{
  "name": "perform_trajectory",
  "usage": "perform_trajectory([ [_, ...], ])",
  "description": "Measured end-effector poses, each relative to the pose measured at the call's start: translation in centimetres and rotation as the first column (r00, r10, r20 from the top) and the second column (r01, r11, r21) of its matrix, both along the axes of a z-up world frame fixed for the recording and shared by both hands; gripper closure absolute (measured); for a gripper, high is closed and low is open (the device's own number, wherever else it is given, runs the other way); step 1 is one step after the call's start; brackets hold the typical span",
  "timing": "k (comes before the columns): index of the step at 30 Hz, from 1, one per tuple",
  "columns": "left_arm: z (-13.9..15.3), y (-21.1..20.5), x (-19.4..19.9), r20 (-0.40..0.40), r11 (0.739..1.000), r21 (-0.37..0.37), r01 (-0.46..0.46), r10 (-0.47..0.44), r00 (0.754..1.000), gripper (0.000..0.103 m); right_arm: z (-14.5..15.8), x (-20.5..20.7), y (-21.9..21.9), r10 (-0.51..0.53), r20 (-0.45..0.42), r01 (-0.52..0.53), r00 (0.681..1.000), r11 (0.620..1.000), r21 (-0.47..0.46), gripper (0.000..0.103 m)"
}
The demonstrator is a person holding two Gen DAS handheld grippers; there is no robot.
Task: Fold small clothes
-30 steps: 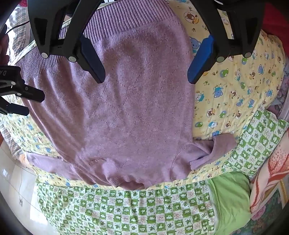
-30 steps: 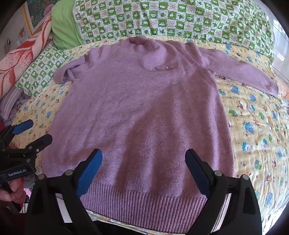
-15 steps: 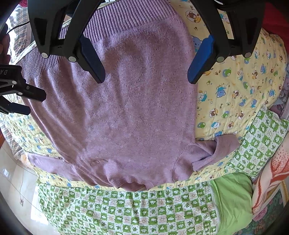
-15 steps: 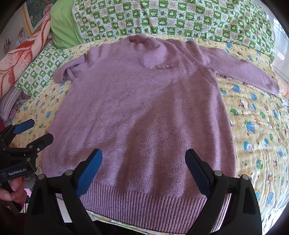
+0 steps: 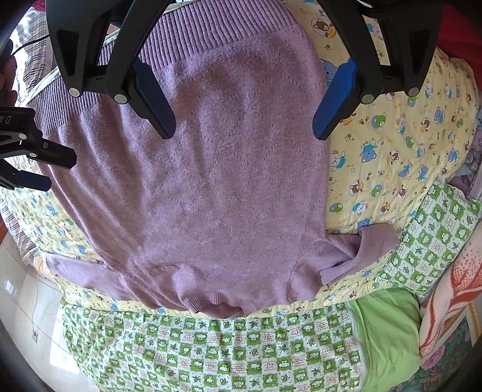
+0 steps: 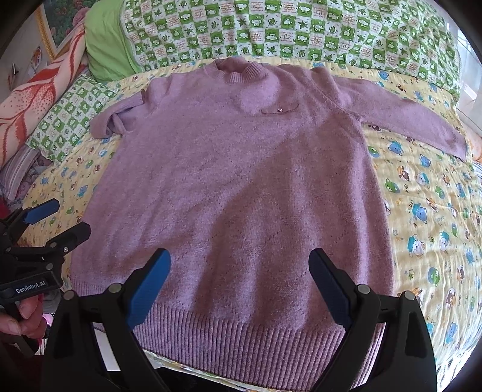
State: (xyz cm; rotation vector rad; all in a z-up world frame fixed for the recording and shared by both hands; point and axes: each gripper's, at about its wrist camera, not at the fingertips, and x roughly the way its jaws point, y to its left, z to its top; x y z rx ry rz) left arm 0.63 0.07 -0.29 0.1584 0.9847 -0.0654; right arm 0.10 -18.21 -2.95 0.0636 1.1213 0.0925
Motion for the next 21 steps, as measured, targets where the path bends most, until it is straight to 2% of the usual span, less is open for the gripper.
perform_trajectory([
  [3,0.1,0.0,0.1,-0.012,1.0,0.007,-0.003,0.003,1.0,0.01,0.1,0.0,-0.1,-0.001,0.054,-0.001,0.999,1.0,0.024,0.01],
  [7,0.1,0.1,0.2,0.044,1.0,-0.029,-0.008,0.009,0.999,0.01,0.3,0.2,-0.5,-0.01,0.091,0.006,0.996,0.999,0.044,0.01],
  [14,-0.3,-0.3,1.4,0.023,0.998,-0.067,-0.009,0.011,1.0,0.01,0.4,0.4,-1.2,-0.028,0.102,0.028,0.994,1.0,-0.003,0.01],
  [21,-0.4,-1.2,2.7,0.004,0.999,-0.054,0.0,0.0,1.0,0.01,-0.3,1.5,-2.2,-0.031,0.074,0.026,0.997,0.997,0.073,0.01],
])
